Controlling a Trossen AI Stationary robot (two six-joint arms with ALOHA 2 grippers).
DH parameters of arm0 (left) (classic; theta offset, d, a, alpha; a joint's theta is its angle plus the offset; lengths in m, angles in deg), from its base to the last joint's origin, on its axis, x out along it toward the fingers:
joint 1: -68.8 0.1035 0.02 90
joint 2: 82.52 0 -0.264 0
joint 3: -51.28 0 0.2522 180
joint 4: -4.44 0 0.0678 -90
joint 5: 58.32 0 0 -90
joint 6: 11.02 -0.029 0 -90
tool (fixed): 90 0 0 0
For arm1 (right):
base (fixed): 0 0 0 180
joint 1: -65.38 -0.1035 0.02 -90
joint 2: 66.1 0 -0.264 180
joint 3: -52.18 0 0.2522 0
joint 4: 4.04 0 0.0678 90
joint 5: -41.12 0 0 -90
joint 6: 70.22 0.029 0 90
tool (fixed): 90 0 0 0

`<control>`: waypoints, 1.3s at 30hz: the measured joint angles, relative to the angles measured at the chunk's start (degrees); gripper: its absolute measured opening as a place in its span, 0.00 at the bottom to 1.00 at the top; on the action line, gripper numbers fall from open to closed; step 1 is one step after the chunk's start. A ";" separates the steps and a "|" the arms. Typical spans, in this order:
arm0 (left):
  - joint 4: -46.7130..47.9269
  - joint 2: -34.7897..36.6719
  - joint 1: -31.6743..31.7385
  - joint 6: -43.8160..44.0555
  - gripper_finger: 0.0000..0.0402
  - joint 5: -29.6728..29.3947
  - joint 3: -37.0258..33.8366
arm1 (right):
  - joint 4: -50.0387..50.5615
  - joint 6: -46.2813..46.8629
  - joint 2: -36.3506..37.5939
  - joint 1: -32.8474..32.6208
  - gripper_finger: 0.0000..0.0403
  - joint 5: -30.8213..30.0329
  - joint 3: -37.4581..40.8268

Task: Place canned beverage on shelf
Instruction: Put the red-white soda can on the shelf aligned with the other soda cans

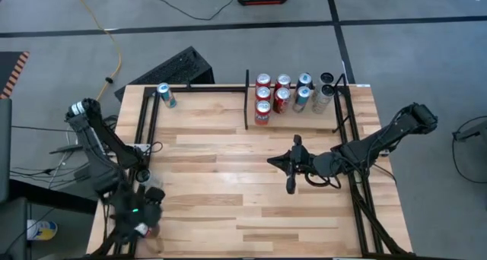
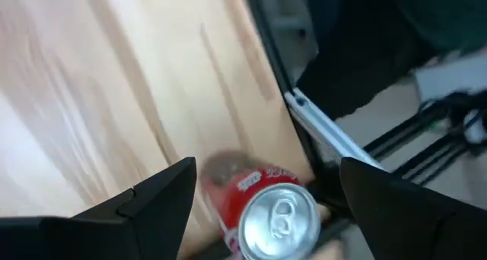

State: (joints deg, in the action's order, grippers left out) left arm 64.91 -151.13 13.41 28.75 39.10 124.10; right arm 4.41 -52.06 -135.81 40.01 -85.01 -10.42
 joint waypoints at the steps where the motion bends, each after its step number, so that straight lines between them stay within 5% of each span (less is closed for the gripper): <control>1: 1.90 -1.09 1.49 1.70 0.77 2.58 1.16 | -0.13 -0.06 -0.42 0.00 0.06 -0.01 0.00; 8: 10.86 -9.93 3.32 6.72 0.77 10.35 10.67 | -0.28 -2.16 -4.43 0.00 0.06 0.09 0.00; 15: 21.89 -16.97 0.67 7.06 0.77 1.73 21.16 | -1.20 -3.08 -8.34 -0.15 0.06 0.23 0.04; 26: 23.06 -19.40 -5.09 21.41 0.77 -4.75 21.39 | -1.76 -6.20 -7.78 -1.27 0.06 1.54 0.04; 39: 24.71 -19.75 -6.82 27.89 0.77 -7.12 20.29 | -3.33 -8.20 -7.78 -1.36 0.06 1.56 0.04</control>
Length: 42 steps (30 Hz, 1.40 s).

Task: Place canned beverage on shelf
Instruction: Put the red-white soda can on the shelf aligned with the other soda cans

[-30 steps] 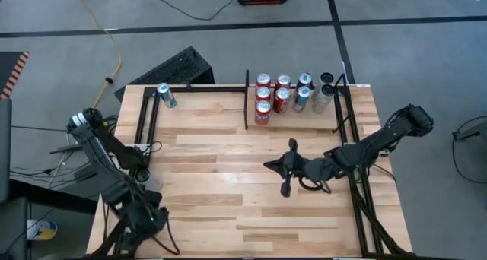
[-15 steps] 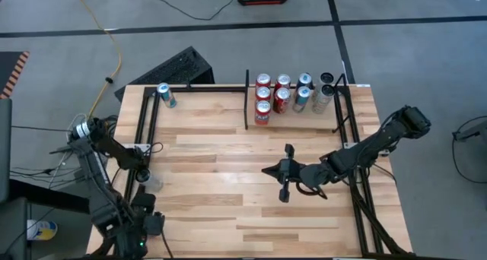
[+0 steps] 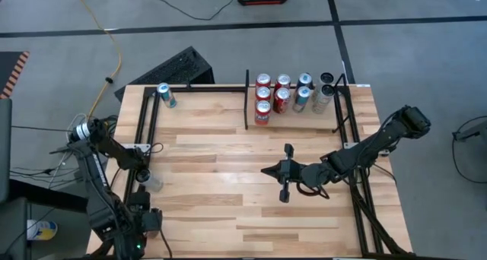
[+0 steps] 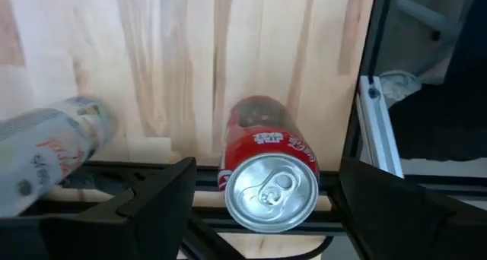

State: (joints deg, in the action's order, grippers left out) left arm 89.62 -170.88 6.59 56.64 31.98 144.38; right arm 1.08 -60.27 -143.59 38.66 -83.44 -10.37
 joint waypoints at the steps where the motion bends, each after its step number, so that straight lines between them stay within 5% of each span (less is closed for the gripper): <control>1: -0.07 -0.03 -0.27 0.49 0.77 0.40 -0.66 | 0.00 -0.05 0.00 0.00 0.06 0.00 0.00; 22: -6.87 1.31 -3.41 2.76 0.77 0.38 -7.40 | -0.90 0.08 0.00 0.00 0.06 0.11 0.00; 42: -2.71 4.72 -3.71 0.83 0.77 -2.08 -7.46 | -1.14 0.12 0.00 0.01 0.06 0.09 -0.02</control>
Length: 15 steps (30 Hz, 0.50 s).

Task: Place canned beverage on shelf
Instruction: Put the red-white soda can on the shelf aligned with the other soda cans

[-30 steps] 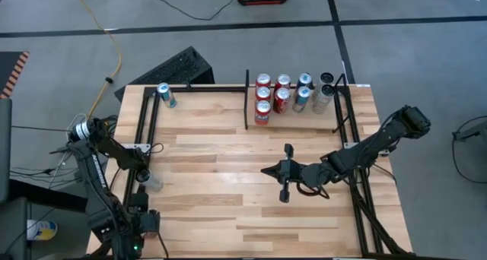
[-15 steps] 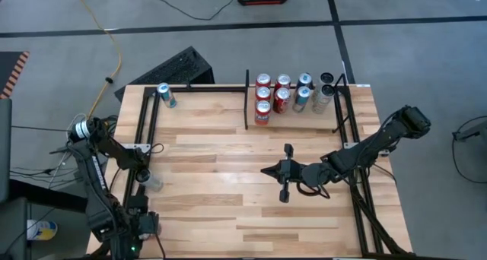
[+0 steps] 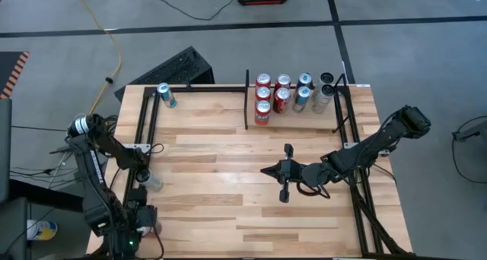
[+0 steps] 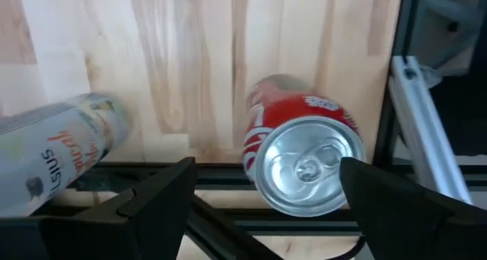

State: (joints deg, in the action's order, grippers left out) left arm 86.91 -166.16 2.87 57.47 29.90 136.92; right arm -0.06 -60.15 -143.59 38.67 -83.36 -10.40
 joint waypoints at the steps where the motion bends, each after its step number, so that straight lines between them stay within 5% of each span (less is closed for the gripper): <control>1: -0.26 0.19 0.00 0.00 0.77 0.00 0.00 | 0.00 0.00 0.00 0.09 0.06 0.00 0.00; 15: -4.08 0.31 0.00 -1.20 0.77 0.65 0.04 | 0.09 -0.07 0.00 0.60 0.06 0.00 -0.02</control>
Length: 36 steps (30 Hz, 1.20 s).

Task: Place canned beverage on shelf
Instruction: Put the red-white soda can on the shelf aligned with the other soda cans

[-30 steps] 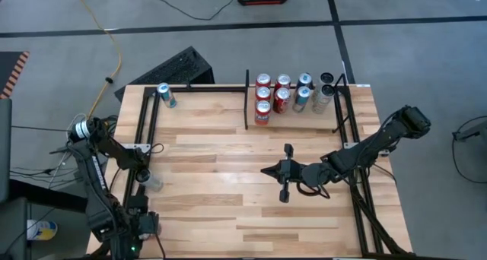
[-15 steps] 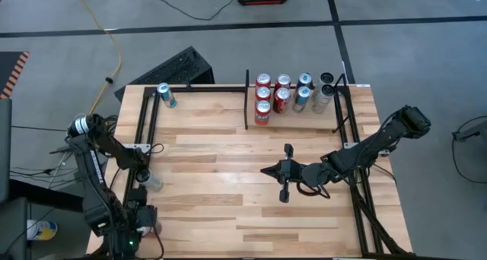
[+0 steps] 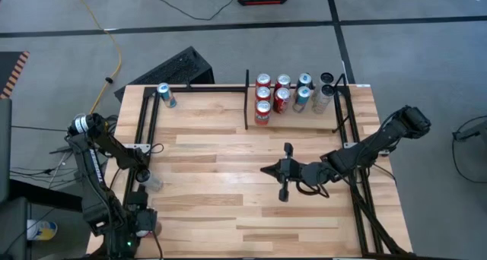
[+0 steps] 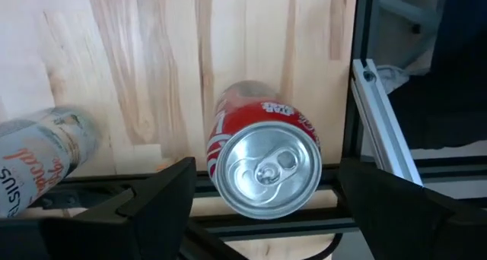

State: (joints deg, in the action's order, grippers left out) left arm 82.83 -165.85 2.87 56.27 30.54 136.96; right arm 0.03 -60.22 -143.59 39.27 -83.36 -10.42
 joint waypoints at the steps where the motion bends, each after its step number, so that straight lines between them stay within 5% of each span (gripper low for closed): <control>1: -0.09 -0.11 0.00 -0.02 0.77 -0.18 0.00 | -0.02 0.00 0.00 0.00 0.06 0.02 0.00; 36: -8.25 -0.46 -0.11 -2.82 0.77 4.49 -8.24 | -0.12 0.07 0.00 0.00 0.06 0.22 0.00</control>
State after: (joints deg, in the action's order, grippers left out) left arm 74.58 -166.31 2.76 53.45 35.03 128.72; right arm -0.09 -60.15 -143.59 39.27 -83.14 -10.42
